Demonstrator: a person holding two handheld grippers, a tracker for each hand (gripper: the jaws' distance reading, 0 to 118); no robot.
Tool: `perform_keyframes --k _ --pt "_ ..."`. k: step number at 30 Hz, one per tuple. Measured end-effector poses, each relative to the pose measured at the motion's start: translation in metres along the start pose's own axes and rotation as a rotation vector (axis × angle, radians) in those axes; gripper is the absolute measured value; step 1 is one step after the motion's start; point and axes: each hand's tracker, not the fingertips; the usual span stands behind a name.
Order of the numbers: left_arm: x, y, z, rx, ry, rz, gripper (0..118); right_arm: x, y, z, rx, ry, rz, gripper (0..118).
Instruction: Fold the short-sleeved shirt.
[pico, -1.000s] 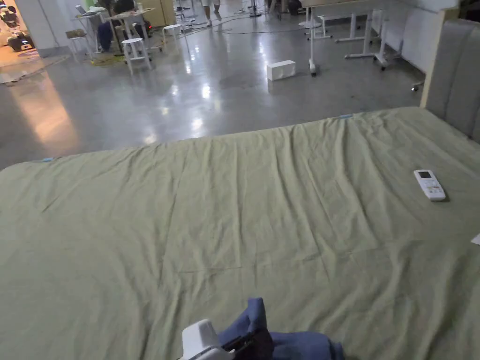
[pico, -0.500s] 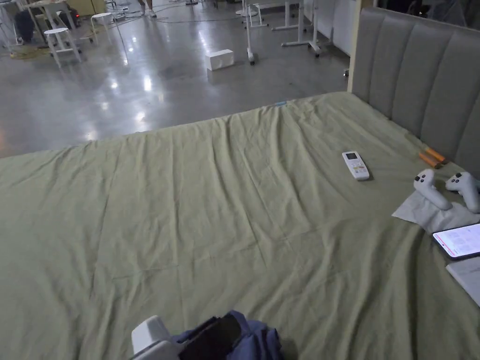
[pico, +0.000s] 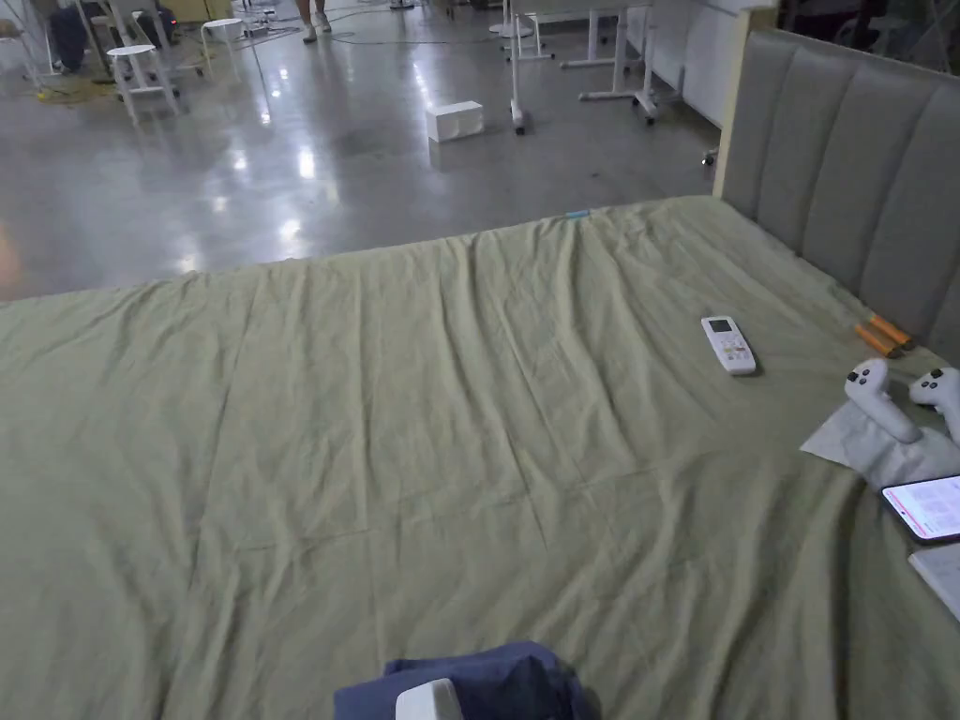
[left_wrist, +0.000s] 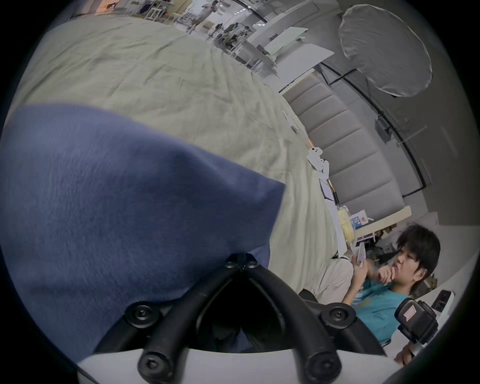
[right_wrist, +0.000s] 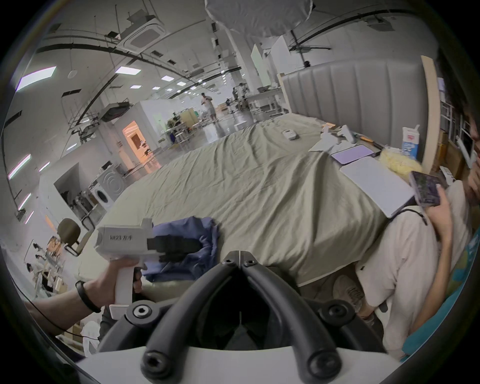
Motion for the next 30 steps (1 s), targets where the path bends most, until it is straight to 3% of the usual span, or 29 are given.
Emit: perform_keyframes --k 5,8,11,15,16,17,19,20,22,23,30 --pt "-0.001 0.004 0.085 0.294 -0.298 -0.027 0 -0.025 0.018 -0.069 -0.073 0.127 0.084 0" --pt "-0.017 0.005 0.132 0.322 -0.204 -0.029 0 -0.04 0.033 -0.133 -0.151 0.249 0.031 0" --pt "-0.047 0.002 0.164 0.349 -0.141 0.009 0 -0.057 0.041 -0.187 -0.143 0.257 0.102 0" --pt "-0.092 -0.009 0.18 0.381 -0.034 0.044 0 -0.055 0.025 -0.246 -0.436 0.145 0.131 0" --pt "-0.102 -0.011 0.181 0.367 -0.014 0.056 0 -0.048 0.015 -0.252 -0.476 0.106 0.108 0" --pt "-0.111 -0.013 0.181 0.354 0.008 0.088 2 -0.04 0.011 -0.253 -0.433 0.129 0.048 0" --pt "-0.125 -0.016 0.179 0.359 0.002 0.155 14 -0.035 0.021 -0.252 -0.434 0.155 -0.101 0" --pt "-0.132 -0.017 0.177 0.366 -0.024 0.197 34 -0.035 0.022 -0.254 -0.434 0.159 -0.112 0" --pt "-0.139 -0.014 0.168 0.371 -0.078 0.25 73 -0.035 0.017 -0.248 -0.409 0.162 0.013 0" --pt "-0.141 -0.011 0.162 0.351 -0.103 0.261 89 -0.037 0.017 -0.246 -0.399 0.16 0.037 0" --pt "-0.155 0.022 0.108 0.165 -0.3 0.296 92 -0.031 0.014 -0.245 -0.404 0.175 -0.025 0"
